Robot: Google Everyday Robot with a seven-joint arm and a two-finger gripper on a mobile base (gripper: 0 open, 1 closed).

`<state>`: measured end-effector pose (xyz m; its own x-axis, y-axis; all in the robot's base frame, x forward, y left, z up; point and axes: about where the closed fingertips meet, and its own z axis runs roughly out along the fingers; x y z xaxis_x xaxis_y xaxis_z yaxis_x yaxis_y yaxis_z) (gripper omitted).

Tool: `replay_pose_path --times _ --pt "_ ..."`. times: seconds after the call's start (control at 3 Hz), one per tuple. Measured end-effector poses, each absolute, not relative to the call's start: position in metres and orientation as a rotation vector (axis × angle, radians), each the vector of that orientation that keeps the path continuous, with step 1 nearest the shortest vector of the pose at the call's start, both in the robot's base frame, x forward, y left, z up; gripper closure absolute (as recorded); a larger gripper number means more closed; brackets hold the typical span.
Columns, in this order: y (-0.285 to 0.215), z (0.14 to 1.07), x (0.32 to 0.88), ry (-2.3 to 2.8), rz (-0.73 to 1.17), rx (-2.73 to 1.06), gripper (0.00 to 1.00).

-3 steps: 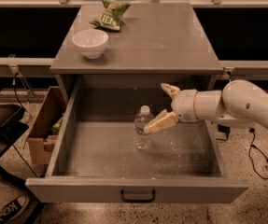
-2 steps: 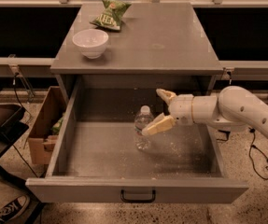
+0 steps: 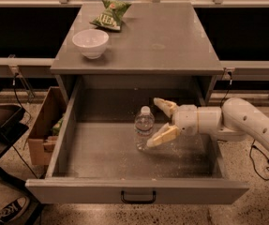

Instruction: Pick water bottle from top drawer and place on counter

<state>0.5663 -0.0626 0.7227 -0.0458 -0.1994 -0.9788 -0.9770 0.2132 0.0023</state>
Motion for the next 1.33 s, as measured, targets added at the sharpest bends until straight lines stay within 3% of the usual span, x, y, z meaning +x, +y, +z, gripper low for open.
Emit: replay_pose_path --times 0.67,1.33 --pt "-0.053 0.71 0.562 1.469 0.976 -1.206 0.0" --pt "-0.016 0.662 0.57 1.487 0.997 -1.298 0.51"
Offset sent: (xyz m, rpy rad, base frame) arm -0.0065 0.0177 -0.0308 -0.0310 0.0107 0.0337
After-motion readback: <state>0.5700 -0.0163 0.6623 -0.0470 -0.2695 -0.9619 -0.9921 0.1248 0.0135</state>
